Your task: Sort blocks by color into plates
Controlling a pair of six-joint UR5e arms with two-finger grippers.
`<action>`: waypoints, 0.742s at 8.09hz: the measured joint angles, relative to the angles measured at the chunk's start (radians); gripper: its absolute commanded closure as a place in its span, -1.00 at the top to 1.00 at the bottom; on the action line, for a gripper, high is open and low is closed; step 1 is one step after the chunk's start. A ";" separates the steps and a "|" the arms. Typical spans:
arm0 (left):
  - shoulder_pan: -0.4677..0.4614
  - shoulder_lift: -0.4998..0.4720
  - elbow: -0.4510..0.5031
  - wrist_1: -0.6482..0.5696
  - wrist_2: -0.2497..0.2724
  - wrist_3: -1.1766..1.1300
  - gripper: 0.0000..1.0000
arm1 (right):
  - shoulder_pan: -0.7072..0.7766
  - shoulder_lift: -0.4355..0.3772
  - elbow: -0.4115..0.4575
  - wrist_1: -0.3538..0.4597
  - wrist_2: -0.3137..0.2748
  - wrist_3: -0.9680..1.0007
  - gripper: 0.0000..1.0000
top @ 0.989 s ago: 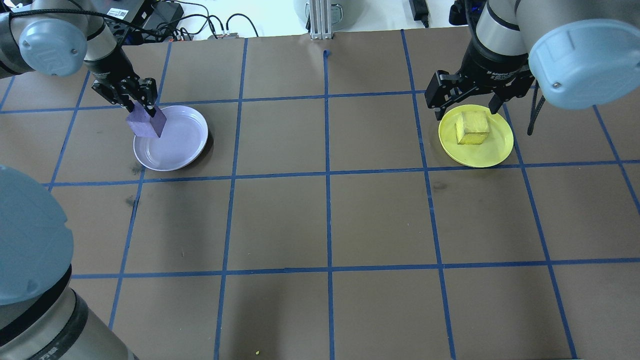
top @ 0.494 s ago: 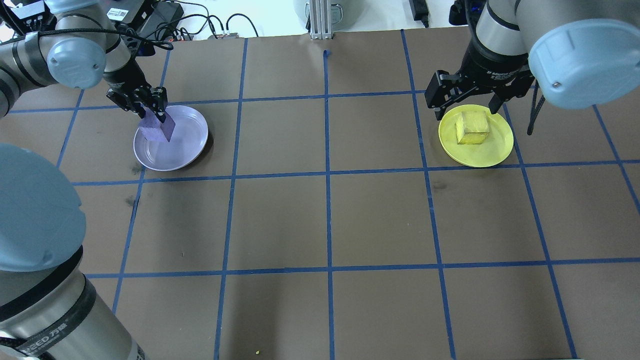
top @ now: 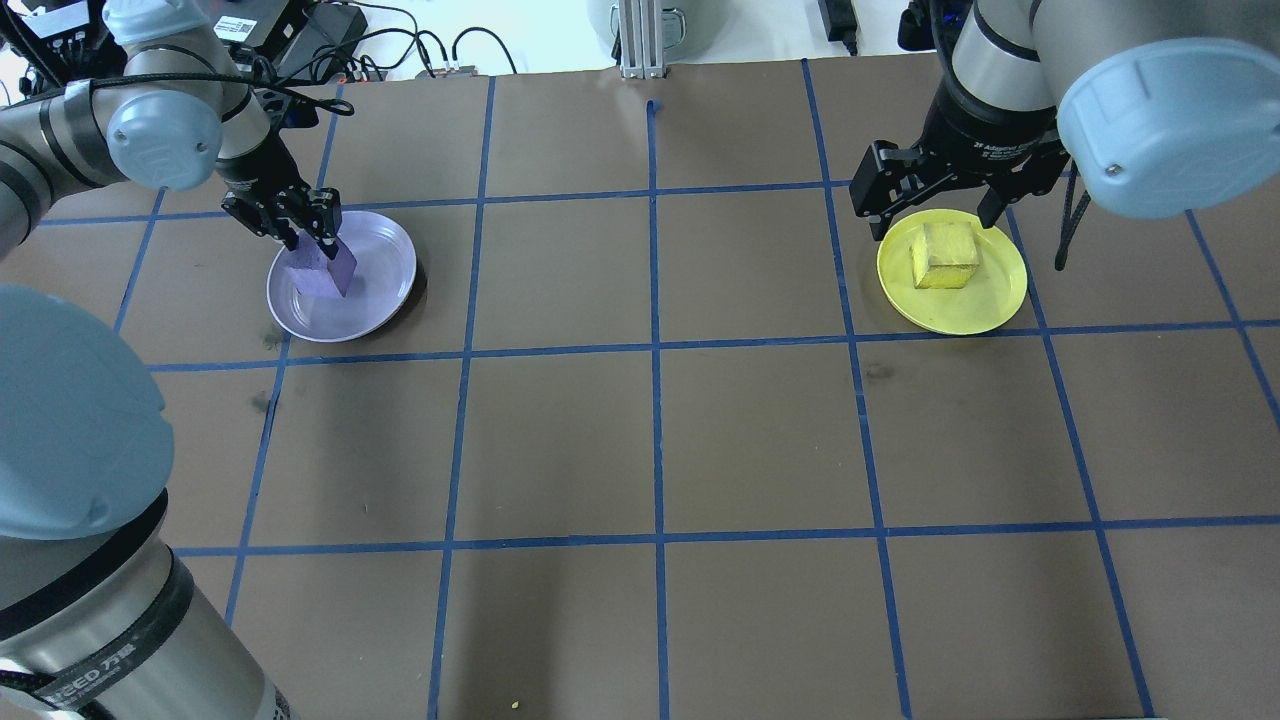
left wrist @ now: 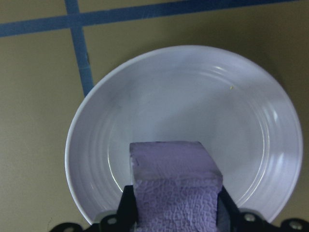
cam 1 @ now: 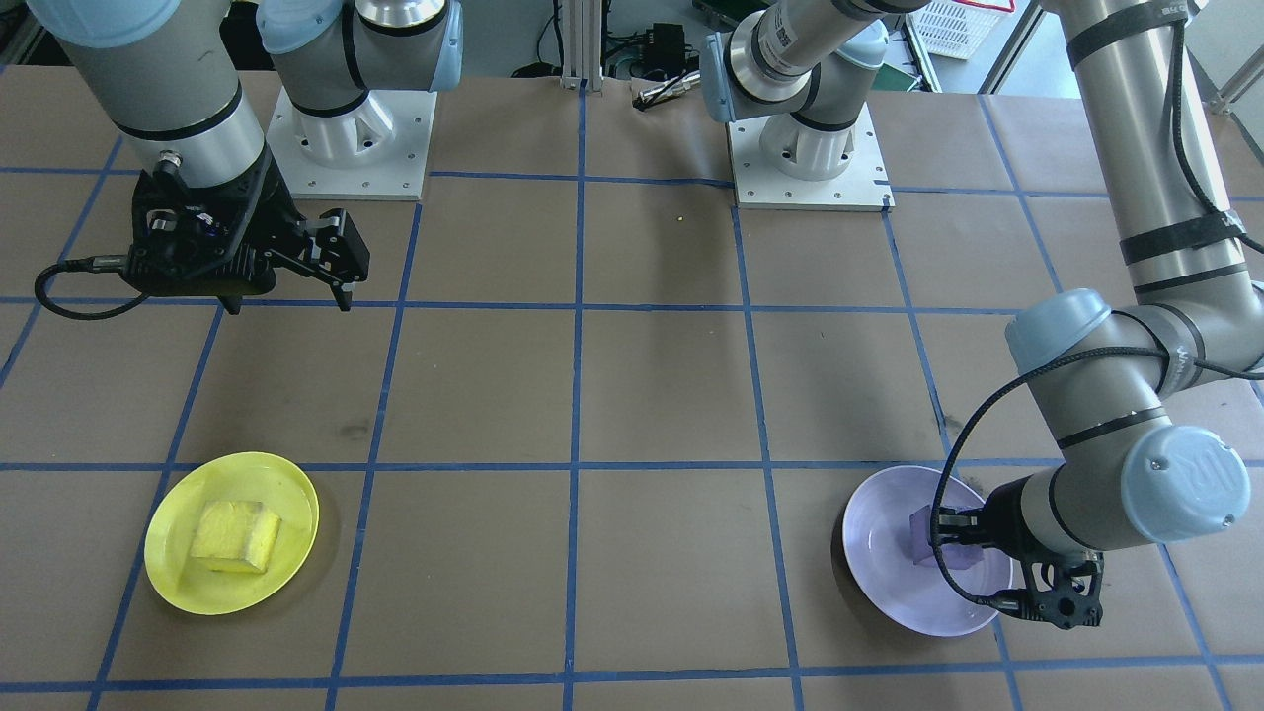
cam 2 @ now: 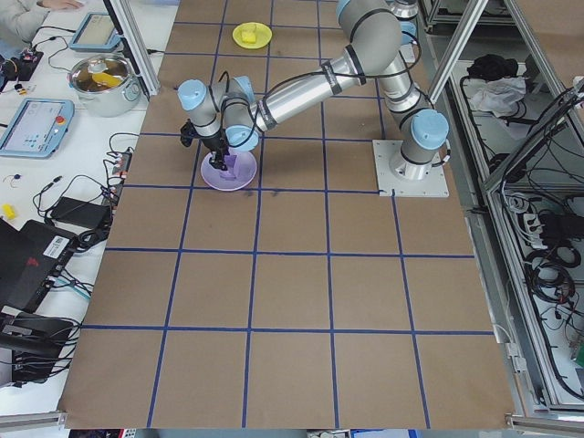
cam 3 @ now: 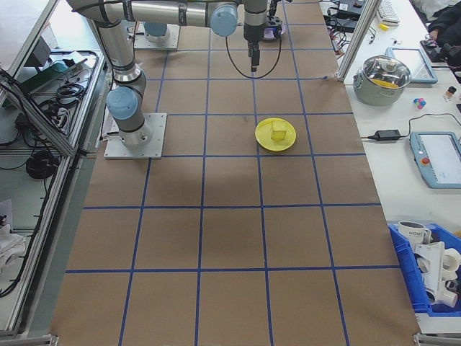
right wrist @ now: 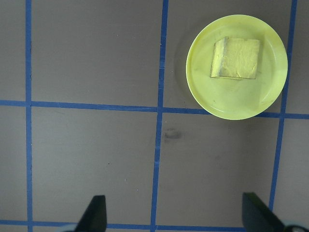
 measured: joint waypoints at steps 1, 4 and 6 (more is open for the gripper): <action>-0.002 0.008 0.000 0.003 0.004 -0.001 1.00 | 0.000 0.000 0.000 0.000 0.000 0.000 1.00; -0.046 0.153 0.008 -0.027 0.034 -0.007 1.00 | -0.001 0.000 0.000 0.001 -0.001 0.000 1.00; -0.106 0.305 0.009 -0.106 0.040 -0.073 1.00 | -0.001 0.000 0.000 0.001 -0.001 0.000 1.00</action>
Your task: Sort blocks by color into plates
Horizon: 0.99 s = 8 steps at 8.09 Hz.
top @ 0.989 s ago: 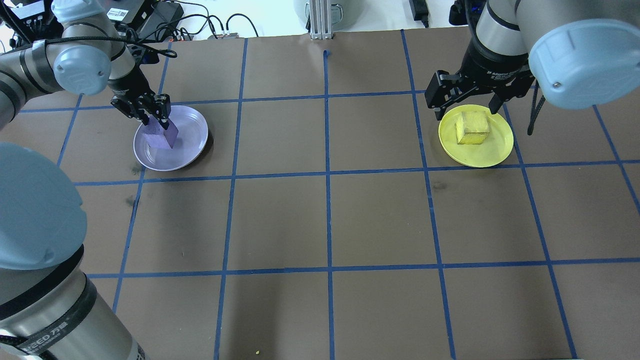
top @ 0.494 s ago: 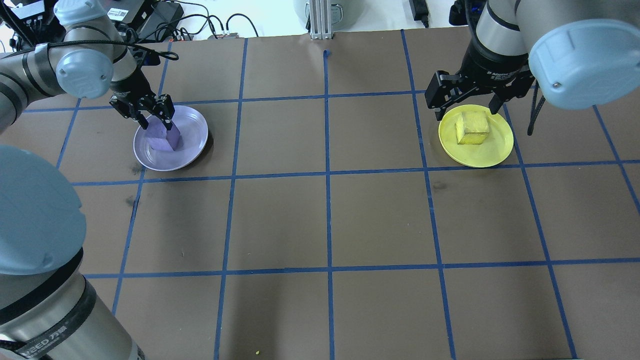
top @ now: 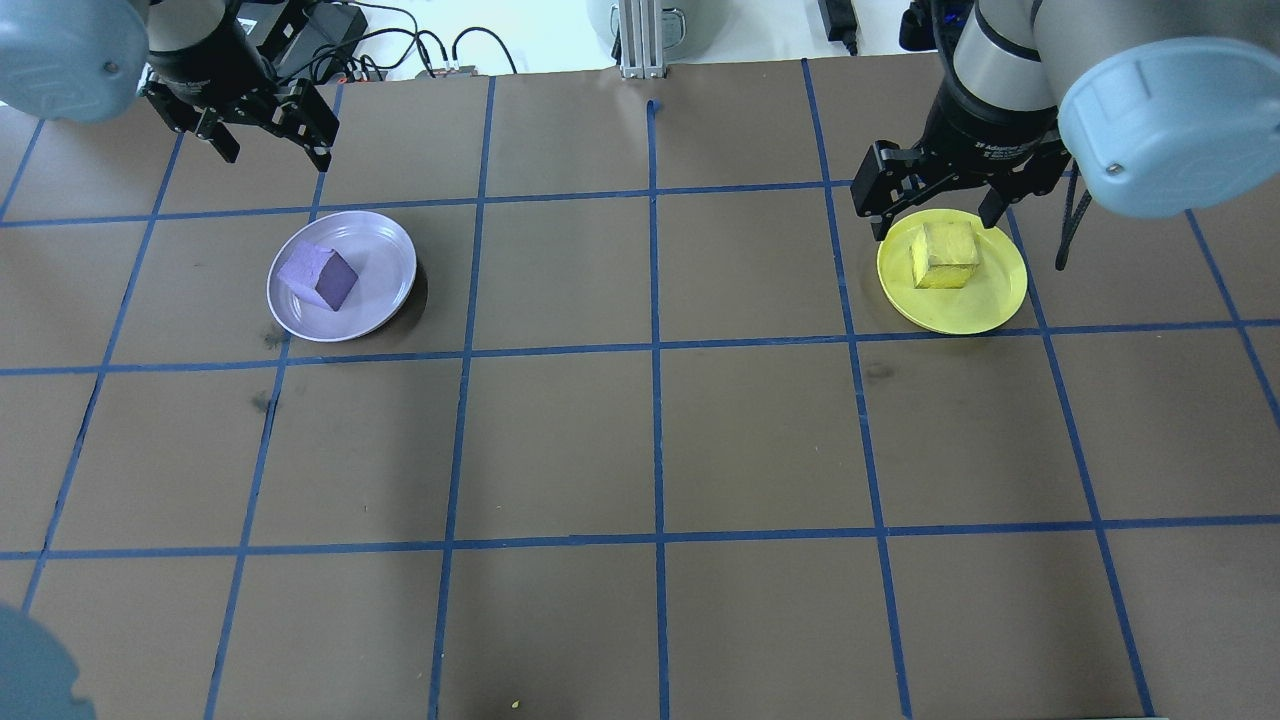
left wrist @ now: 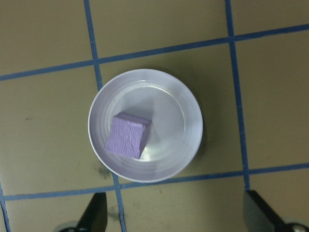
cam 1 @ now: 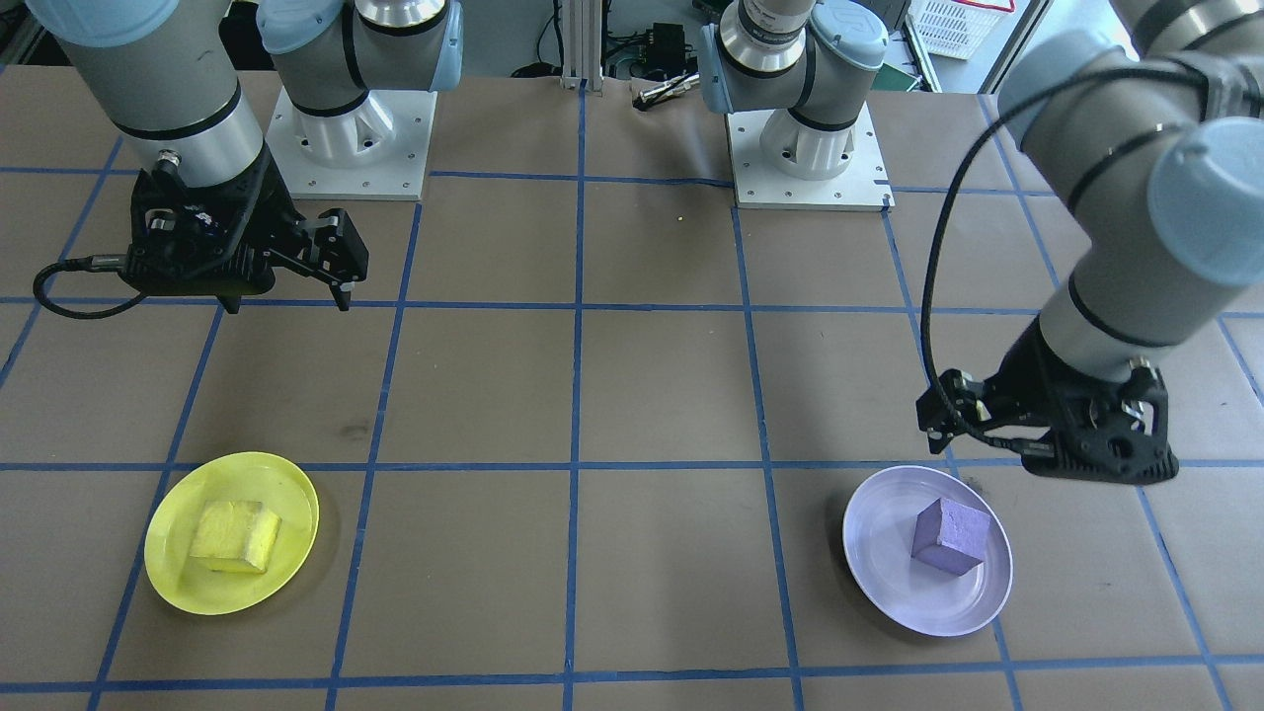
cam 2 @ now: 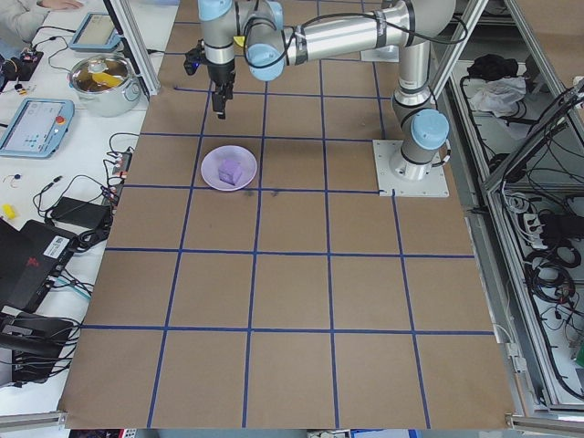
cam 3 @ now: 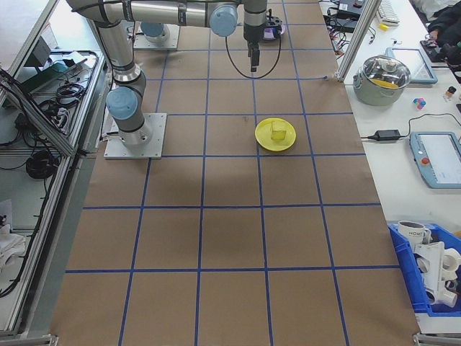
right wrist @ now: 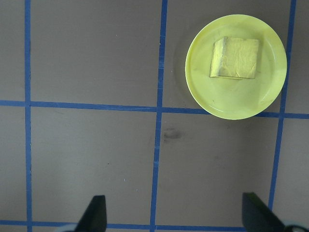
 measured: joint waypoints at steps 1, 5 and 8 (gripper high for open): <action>-0.034 0.068 -0.001 -0.059 0.000 -0.071 1.00 | 0.000 0.000 0.000 0.000 0.000 0.000 1.00; -0.127 0.267 -0.012 -0.232 0.001 -0.286 1.00 | 0.000 0.000 0.000 0.000 0.000 0.000 1.00; -0.131 0.289 -0.011 -0.249 -0.001 -0.296 1.00 | 0.000 0.000 0.000 0.000 0.000 0.000 1.00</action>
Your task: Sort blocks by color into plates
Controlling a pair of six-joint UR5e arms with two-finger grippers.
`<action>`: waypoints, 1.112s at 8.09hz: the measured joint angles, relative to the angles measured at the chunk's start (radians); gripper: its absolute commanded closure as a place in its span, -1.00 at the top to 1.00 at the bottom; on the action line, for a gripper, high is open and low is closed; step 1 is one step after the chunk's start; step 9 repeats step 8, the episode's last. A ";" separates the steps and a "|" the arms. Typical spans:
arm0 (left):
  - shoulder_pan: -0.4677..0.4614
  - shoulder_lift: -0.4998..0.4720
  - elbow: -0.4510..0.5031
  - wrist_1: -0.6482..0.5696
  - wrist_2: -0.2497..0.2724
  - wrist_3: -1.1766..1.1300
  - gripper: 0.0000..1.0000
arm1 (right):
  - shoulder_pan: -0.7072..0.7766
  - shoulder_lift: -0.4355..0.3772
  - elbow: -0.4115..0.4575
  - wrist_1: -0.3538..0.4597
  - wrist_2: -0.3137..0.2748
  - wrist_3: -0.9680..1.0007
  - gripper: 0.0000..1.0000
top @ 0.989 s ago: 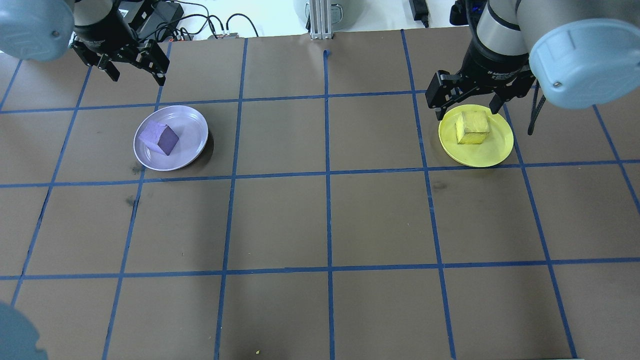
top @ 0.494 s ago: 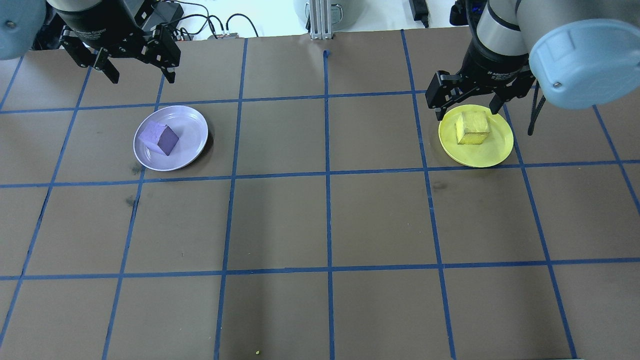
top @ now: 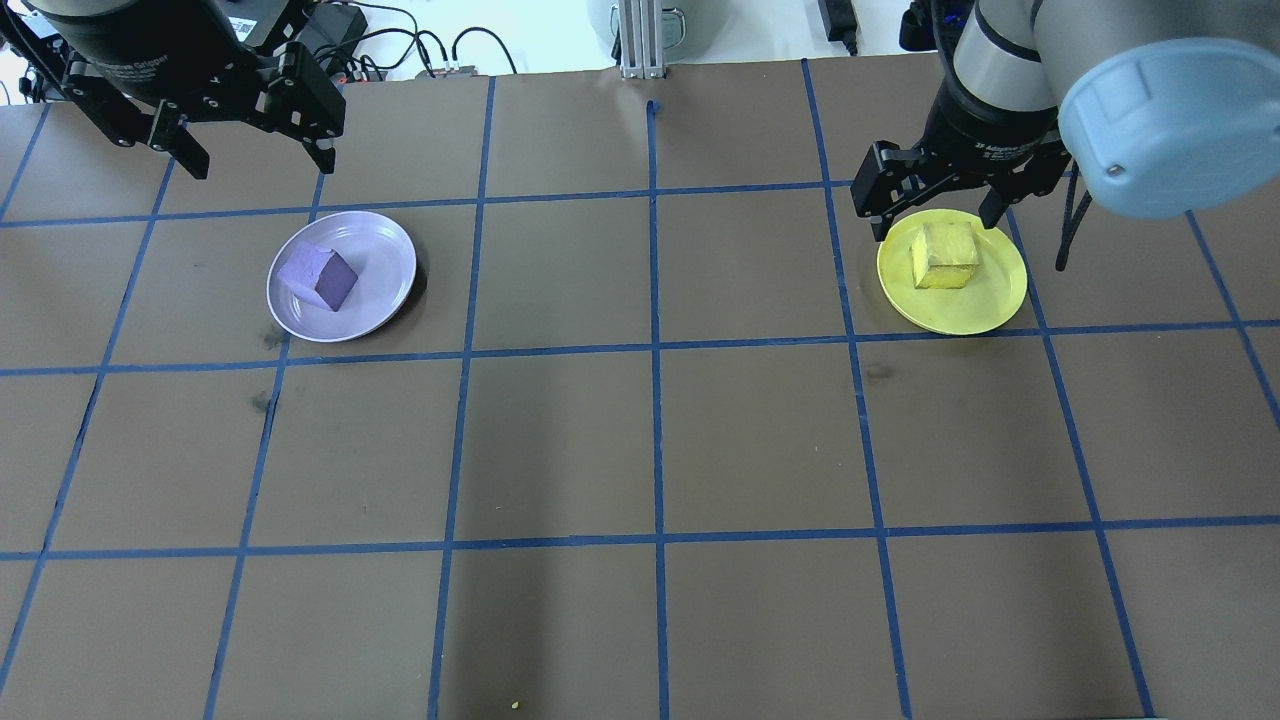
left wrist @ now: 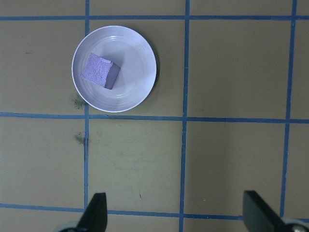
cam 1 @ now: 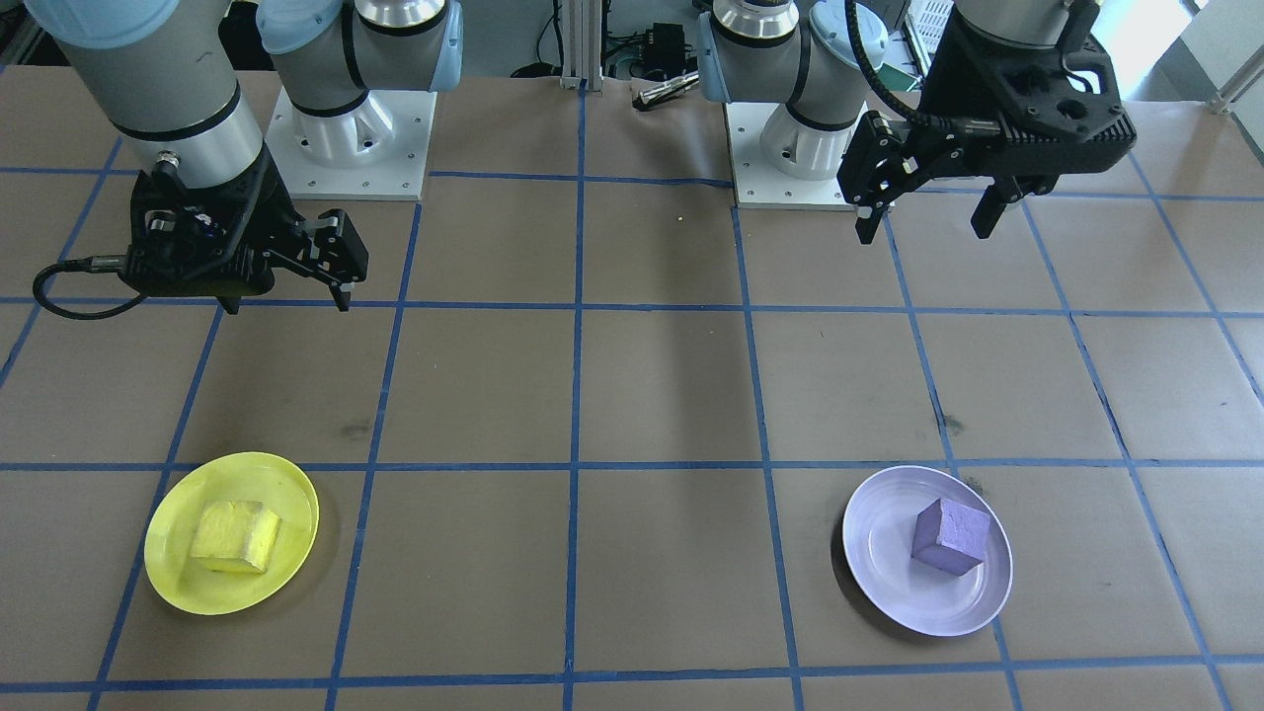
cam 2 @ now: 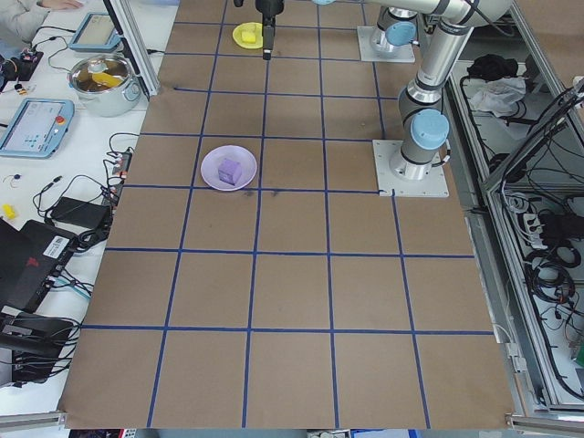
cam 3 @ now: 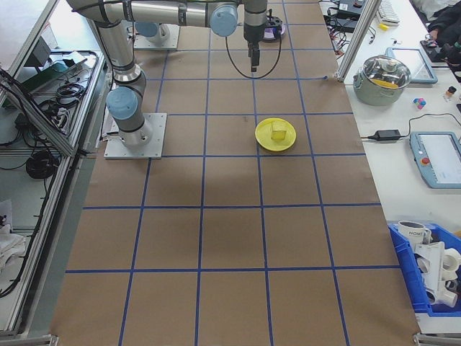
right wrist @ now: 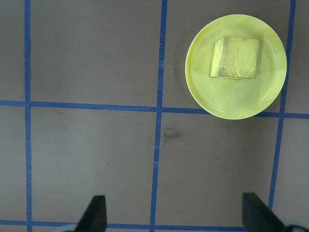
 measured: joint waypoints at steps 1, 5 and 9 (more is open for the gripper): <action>0.000 0.000 0.001 0.000 0.000 0.000 1.00 | 0.000 0.000 0.000 0.001 0.000 0.000 1.00; -0.001 -0.016 -0.001 0.001 -0.004 -0.001 1.00 | 0.000 0.000 0.000 0.000 0.000 0.000 1.00; 0.003 0.005 0.008 -0.003 -0.001 0.011 1.00 | 0.000 0.000 0.000 0.001 0.000 0.000 1.00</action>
